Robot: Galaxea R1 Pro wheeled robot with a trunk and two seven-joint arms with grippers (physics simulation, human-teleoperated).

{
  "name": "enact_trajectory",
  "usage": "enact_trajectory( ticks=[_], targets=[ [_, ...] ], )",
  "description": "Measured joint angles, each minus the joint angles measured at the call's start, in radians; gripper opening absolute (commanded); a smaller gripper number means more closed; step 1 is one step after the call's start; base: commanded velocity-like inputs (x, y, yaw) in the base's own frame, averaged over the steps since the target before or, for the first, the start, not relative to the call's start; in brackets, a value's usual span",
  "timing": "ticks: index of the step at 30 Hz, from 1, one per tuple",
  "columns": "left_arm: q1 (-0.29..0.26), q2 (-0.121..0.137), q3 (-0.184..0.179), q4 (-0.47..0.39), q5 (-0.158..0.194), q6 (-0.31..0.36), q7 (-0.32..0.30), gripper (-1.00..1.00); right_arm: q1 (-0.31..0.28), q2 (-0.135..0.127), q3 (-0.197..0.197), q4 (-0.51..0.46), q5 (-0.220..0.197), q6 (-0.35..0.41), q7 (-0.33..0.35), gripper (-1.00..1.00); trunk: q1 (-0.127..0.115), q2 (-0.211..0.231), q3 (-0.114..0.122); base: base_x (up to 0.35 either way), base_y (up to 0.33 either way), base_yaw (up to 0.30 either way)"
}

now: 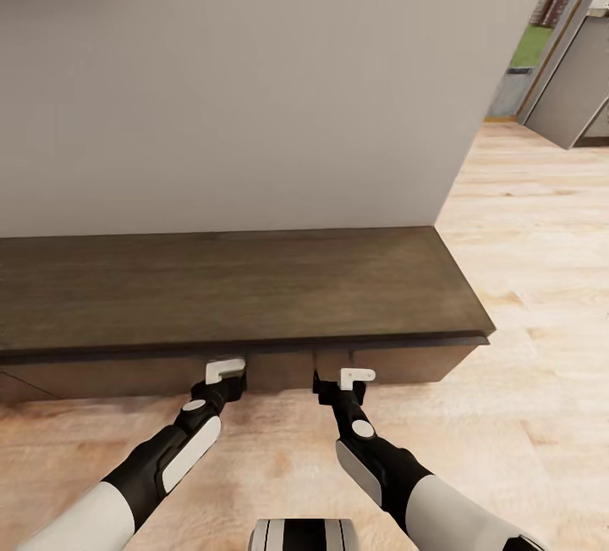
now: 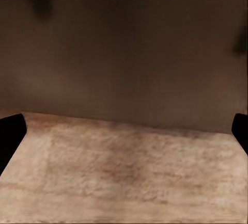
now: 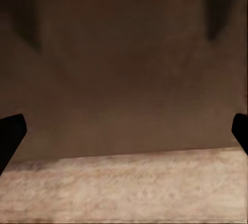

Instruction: Place each of the two pumpkins and all three candles from the living room inside a cabinet in the living room (use any cabinet), then make sure every cabinet is closed, and position the cauldron so it is next to a table in the living room.

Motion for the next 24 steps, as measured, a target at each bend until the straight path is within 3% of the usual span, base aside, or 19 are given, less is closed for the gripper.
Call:
enact_trajectory(
  ticks=[24],
  targets=[
    [0.000,-0.001,0.002,-0.001,0.005,0.006,-0.001,1.00,0.000,-0.001,0.000,-0.003,0.000,0.002,0.000,1.00,0.000,0.000,0.000,-0.288,0.000,0.000]
  ],
)
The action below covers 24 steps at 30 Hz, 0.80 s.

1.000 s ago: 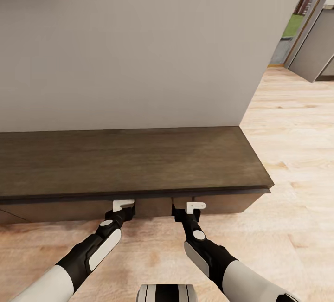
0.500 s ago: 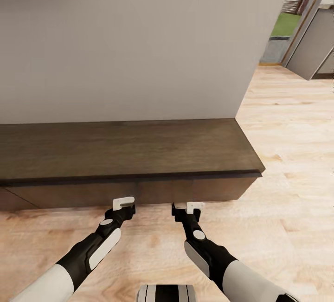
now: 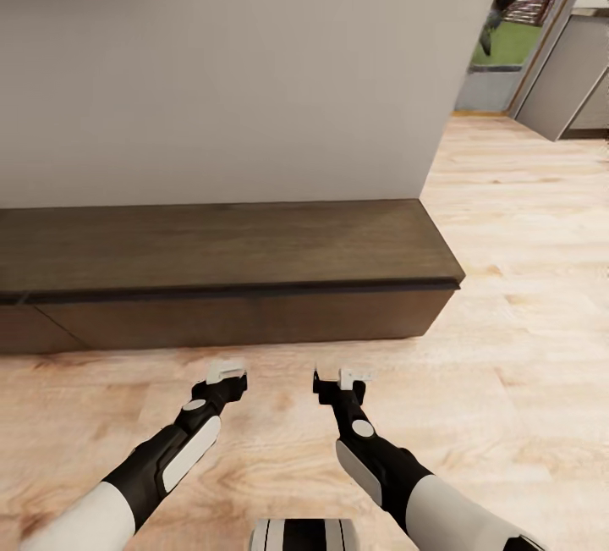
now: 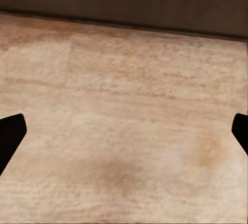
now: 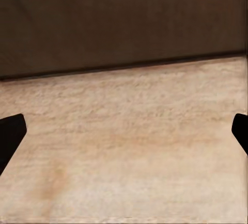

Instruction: Place each of the two pumpkins and all three candles from the living room inside a cabinet in the living room (use any cabinet), then make sure every cabinet is closed, and position the cauldron so it is next to a table in the living room.

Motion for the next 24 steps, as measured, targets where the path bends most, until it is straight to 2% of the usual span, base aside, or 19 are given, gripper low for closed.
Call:
enact_trajectory(
  ticks=[3,8,11,16,18,19,24],
  targets=[
    [0.000,-0.001,0.001,-0.001,0.001,0.000,0.001,1.00,0.000,0.000,-0.001,0.000,-0.001,0.001,-0.001,1.00,0.000,0.000,0.000,-0.266,0.000,0.000],
    [0.000,0.000,0.008,-0.007,0.008,0.001,0.000,1.00,0.000,0.000,-0.001,0.000,-0.003,0.001,-0.001,1.00,-0.001,0.000,0.000,-0.060,0.000,0.000],
    [0.000,-0.001,0.011,-0.020,0.013,0.007,0.000,1.00,0.000,0.000,-0.001,0.000,-0.023,0.002,0.001,1.00,-0.001,0.000,0.000,-0.009,0.000,0.000],
    [0.000,-0.006,0.022,-0.026,0.015,0.080,0.007,1.00,0.000,-0.001,-0.001,-0.001,-0.062,0.040,0.002,1.00,-0.002,0.001,0.012,-0.001,0.000,0.000],
    [0.000,-0.007,0.049,-0.027,0.015,0.140,0.009,1.00,0.000,-0.002,-0.001,-0.002,-0.065,0.074,0.002,1.00,-0.003,0.001,0.019,0.000,0.000,0.000],
    [0.000,-0.009,0.082,-0.028,0.013,0.193,0.009,1.00,0.000,-0.005,-0.002,-0.002,-0.066,0.092,0.002,1.00,-0.003,0.001,0.023,0.000,0.000,0.000],
    [0.000,-0.008,0.173,-0.082,0.010,0.297,0.010,1.00,0.000,-0.015,-0.010,-0.003,-0.068,0.137,0.000,1.00,-0.006,0.002,0.043,0.000,0.000,0.000]
  ],
)
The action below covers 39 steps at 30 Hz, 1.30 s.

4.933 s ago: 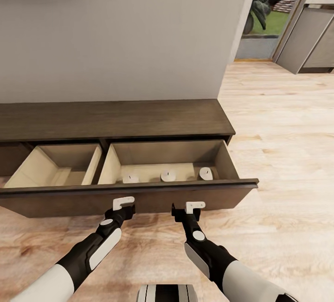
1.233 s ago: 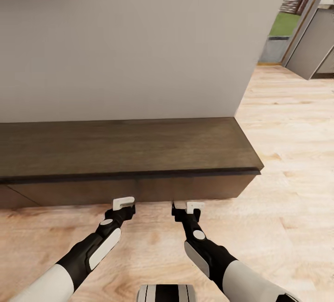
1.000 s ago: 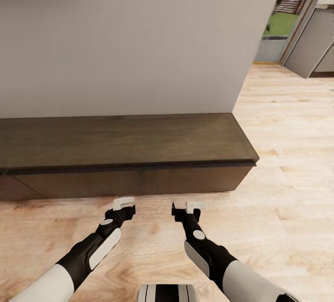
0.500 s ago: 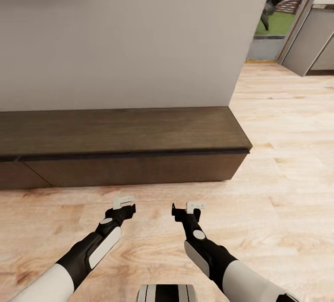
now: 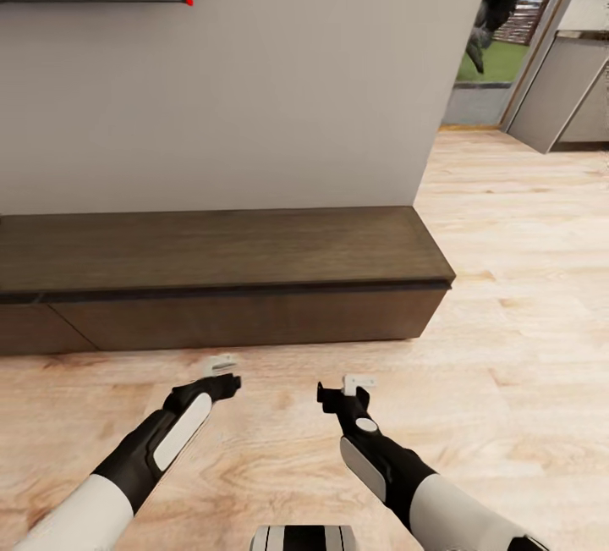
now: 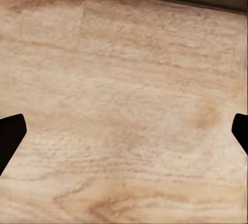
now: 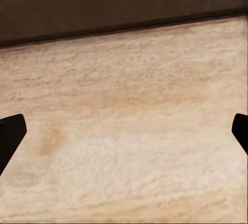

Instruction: Place each of the two pumpkins and all three candles from the living room inside a cabinet in the living room (use any cabinet), then make sure every cabinet is closed, and position the cauldron so it is next to a table in the living room.

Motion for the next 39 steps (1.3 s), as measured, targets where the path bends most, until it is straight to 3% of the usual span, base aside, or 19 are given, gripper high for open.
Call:
enact_trajectory(
  ticks=[4,7,12,18,30,39],
  targets=[
    [0.000,-0.001,0.068,-0.034,0.000,0.101,0.001,1.00,0.000,-0.004,-0.084,-0.008,0.002,0.063,0.004,1.00,-0.002,0.001,0.015,0.000,0.000,0.000],
    [0.000,0.000,0.108,-0.040,0.001,0.137,0.001,1.00,0.000,-0.003,-0.106,-0.012,0.000,0.093,0.004,1.00,-0.003,0.002,0.027,0.000,0.000,0.000],
    [0.000,0.000,0.143,-0.045,0.000,0.246,0.003,1.00,0.000,0.002,-0.118,-0.017,-0.005,0.135,0.005,1.00,-0.005,0.003,0.046,0.000,0.000,0.000],
    [0.000,0.000,0.245,-0.046,0.000,0.291,0.001,1.00,0.000,0.004,-0.120,-0.021,-0.003,0.203,0.004,1.00,-0.008,0.004,0.070,-0.147,-0.042,0.000],
    [0.000,0.002,0.264,-0.045,0.003,0.344,-0.001,1.00,-0.021,0.004,-0.126,-0.021,-0.002,0.425,-0.002,1.00,-0.013,0.007,0.116,-0.159,-0.009,0.000],
    [0.000,0.002,0.266,-0.044,0.008,0.360,-0.003,1.00,-0.026,0.004,-0.189,-0.034,0.000,0.495,0.004,1.00,-0.017,0.009,0.151,-0.160,0.000,0.000]
  ],
)
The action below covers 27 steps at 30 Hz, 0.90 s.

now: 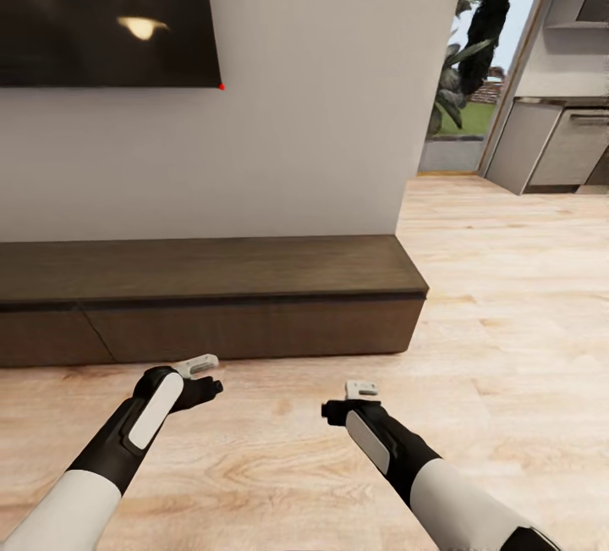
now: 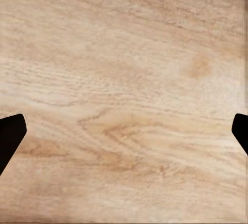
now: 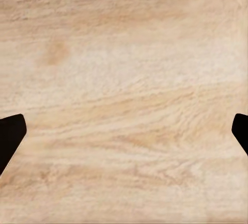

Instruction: Place each of the two pumpkins and all three candles from the living room inside a cabinet in the living room (use any cabinet), then make sure every cabinet is closed, and position the cauldron so it is next to a table in the living room.

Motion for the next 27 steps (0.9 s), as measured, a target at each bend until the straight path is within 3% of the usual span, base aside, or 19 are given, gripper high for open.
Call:
enact_trajectory(
  ticks=[5,10,15,27],
  targets=[
    [-0.001,0.003,-0.001,0.008,0.052,0.050,0.001,1.00,-0.019,0.000,-0.030,-0.007,0.000,0.082,0.000,1.00,-0.002,0.001,0.019,-0.006,0.000,0.000],
    [-0.001,0.005,-0.002,0.015,0.065,0.055,0.003,1.00,-0.042,0.001,-0.060,-0.009,-0.001,0.175,-0.002,1.00,-0.005,0.002,0.039,0.000,0.000,0.000],
    [-0.003,0.006,0.000,0.020,0.067,0.056,0.004,1.00,-0.049,0.003,-0.094,-0.011,0.000,0.214,-0.006,1.00,-0.007,0.003,0.058,0.000,0.000,0.000],
    [-0.003,0.005,-0.001,0.028,0.068,0.057,0.005,1.00,-0.050,0.003,-0.098,-0.037,0.001,0.221,-0.013,1.00,-0.012,0.006,0.104,0.000,0.000,0.000]
  ],
)
